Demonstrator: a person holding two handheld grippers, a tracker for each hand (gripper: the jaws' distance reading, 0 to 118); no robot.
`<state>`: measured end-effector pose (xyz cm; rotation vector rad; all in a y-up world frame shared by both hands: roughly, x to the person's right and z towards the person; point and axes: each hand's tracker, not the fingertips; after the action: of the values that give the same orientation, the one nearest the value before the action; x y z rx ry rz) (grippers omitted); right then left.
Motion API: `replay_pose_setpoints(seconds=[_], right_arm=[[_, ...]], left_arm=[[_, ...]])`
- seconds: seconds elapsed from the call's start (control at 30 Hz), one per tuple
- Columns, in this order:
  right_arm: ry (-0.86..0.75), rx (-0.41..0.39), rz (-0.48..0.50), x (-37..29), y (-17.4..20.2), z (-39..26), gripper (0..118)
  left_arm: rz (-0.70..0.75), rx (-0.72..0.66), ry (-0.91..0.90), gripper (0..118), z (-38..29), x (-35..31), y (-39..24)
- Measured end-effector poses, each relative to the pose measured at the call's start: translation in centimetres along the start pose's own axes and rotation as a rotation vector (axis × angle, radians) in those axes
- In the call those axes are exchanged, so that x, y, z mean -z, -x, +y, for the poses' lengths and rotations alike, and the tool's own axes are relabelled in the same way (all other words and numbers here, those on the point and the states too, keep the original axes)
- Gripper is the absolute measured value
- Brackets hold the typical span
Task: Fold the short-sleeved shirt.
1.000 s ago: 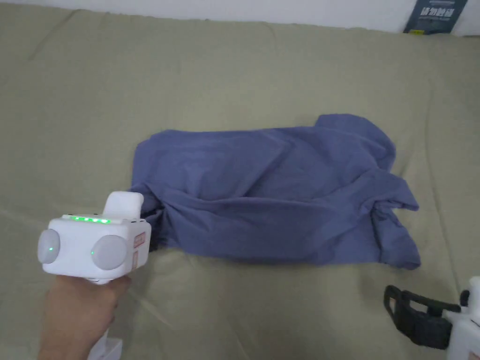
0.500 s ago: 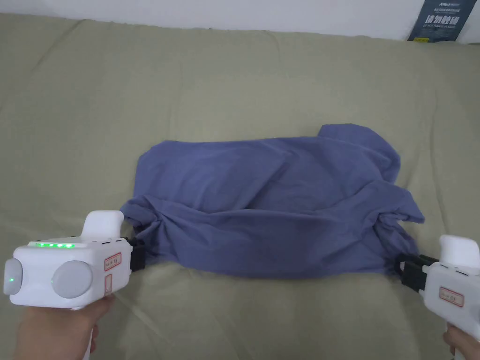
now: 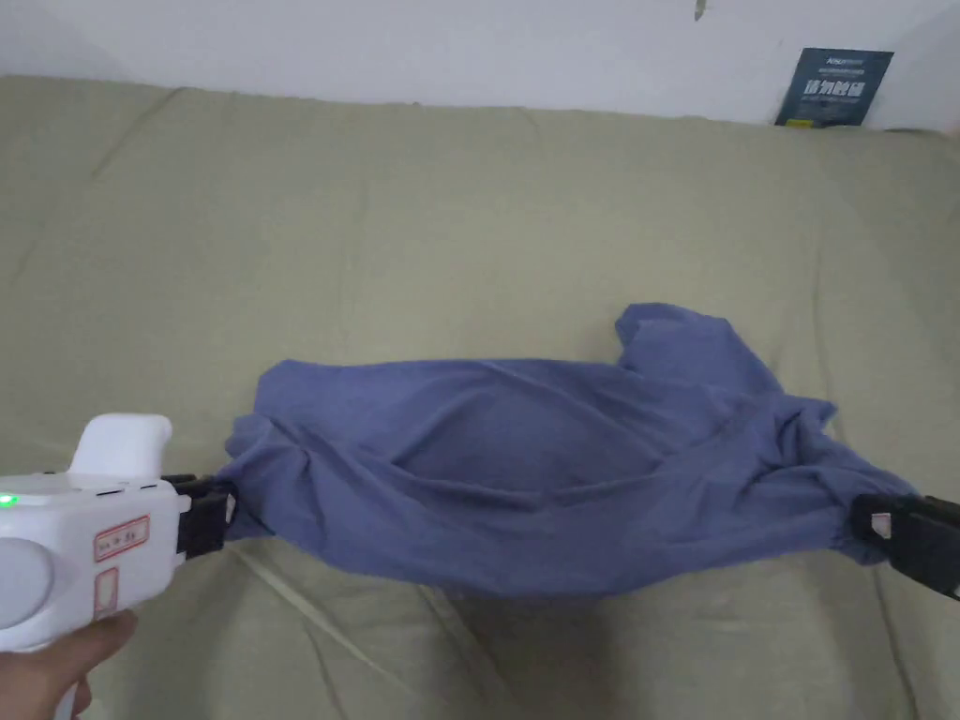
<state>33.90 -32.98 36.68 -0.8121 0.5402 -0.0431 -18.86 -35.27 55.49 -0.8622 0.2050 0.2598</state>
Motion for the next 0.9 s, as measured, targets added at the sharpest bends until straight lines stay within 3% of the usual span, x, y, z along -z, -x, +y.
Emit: replay_pose_setpoints(seconds=[0.13,0.33,0.37,0.4,0.43,0.47,0.5,0.57,0.67,0.7,0.73,0.77,0.8,0.83,0.9], right_arm=[[0.083,0.024,-0.021,-1.2,-1.3,-4.7,5],[0.142,0.123,-0.026,1.7,-3.4,-10.2,6],[0.138,0.113,-0.064,1.8,-3.1,-10.4,12],[0.15,0.084,-0.082,1.7,-2.7,-10.4,50],[0.153,0.061,-0.051,1.6,-3.7,-10.6,88],[0.098,0.025,-0.041,0.3,-2.8,-10.3,114],[0.036,-0.013,-0.053,-0.5,-1.9,-10.0,118],[-0.03,-0.065,-0.062,-2.0,-0.6,-9.4,118],[0.011,-0.065,-0.035,-2.0,1.1,-7.6,118],[0.011,-0.065,-0.017,-1.7,1.3,-7.1,113],[0.011,-0.059,0.012,-1.3,1.8,-6.4,92],[0.012,-0.035,0.033,-0.6,2.1,-5.7,50],[0.022,-0.008,0.047,0.3,2.3,-5.1,0],[0.006,0.026,0.061,0.8,2.0,-4.6,0],[0.059,0.01,0.076,2.2,2.2,-3.4,0]], left_arm=[[-0.002,0.01,0.075,4,-4.2,-1.2,0.3],[-0.02,-0.037,0.112,4,-8.8,1.2,-0.1],[0.001,-0.045,0.084,5,-9.1,1.0,-0.1],[-0.006,-0.064,0.078,21,-9.1,1.1,1.0],[-0.014,-0.074,0.075,57,-9.2,0.6,1.2],[-0.037,-0.082,0.043,99,-9.4,-0.7,1.2],[-0.041,-0.092,-0.004,118,-9.4,-1.9,1.2],[-0.006,-0.099,-0.006,117,-9.2,-3.6,1.3],[0.027,-0.115,-0.087,116,-7.6,-4.4,1.0],[0.035,-0.115,-0.086,113,-6.7,-4.0,1.2],[0.055,-0.099,-0.058,102,-5.4,-3.2,1.4],[0.082,-0.081,-0.068,71,-3.9,-2.2,1.7],[0.111,-0.057,-0.064,0,-2.6,-0.5,2.1],[0.127,-0.015,-0.121,0,-0.9,1.3,2.4],[0.1,-0.037,-0.037,0,1.8,4.9,3.5]])
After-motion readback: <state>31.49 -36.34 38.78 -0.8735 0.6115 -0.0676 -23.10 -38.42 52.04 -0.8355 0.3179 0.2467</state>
